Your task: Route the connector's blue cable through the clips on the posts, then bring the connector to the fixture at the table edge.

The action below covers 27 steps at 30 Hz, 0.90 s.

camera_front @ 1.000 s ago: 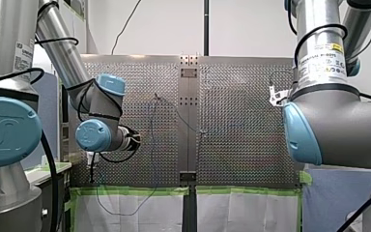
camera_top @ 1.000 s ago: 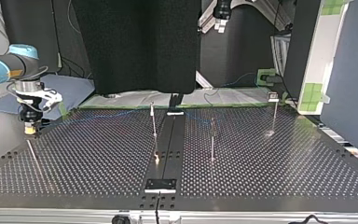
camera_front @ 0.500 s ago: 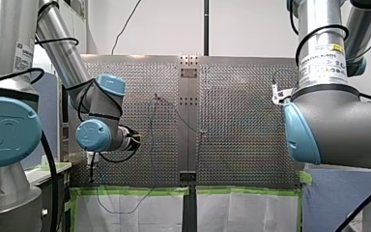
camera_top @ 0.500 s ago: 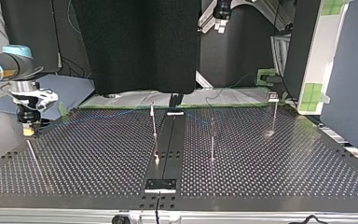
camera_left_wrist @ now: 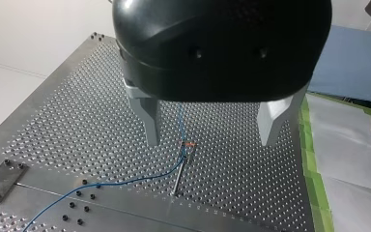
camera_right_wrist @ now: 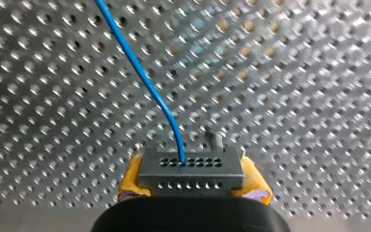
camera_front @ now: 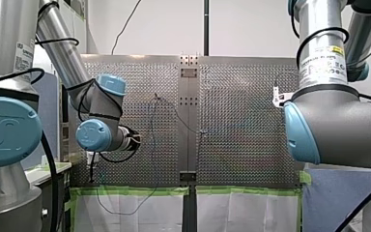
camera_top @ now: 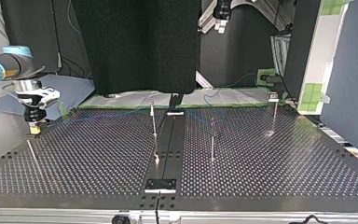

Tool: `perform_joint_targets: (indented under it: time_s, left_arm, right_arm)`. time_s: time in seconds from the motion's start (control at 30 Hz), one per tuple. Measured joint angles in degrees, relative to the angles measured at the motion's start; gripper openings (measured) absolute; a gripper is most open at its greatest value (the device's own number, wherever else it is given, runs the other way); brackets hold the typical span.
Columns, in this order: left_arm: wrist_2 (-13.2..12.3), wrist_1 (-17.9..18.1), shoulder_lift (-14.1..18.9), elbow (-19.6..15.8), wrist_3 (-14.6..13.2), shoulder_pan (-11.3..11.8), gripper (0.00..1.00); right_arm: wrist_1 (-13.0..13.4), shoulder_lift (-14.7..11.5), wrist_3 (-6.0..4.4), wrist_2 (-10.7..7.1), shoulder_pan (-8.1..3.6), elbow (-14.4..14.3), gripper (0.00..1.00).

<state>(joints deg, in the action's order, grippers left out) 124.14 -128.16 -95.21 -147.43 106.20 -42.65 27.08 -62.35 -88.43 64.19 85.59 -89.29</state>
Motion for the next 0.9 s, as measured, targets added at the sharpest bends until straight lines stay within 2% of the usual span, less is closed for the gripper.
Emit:
perform_joint_targets:
  time_s: [0.43, 0.63, 0.9]
  left_arm:
    - [0.27, -0.09, -0.04, 0.03, -0.11, 0.0, 0.98]
    - [0.5, -0.17, -0.07, 0.04, -0.19, 0.0, 0.98]
    - [0.53, -0.18, -0.09, 0.01, -0.25, 0.0, 0.98]
  right_arm:
    - [-0.45, 0.22, 0.19, -5.34, -0.29, 0.85, 0.0]
    - [-2.15, 0.12, 0.25, -5.87, -0.83, 1.43, 0.0]
    - [-2.84, 0.01, 0.25, -5.85, -1.76, 1.7, 0.0]
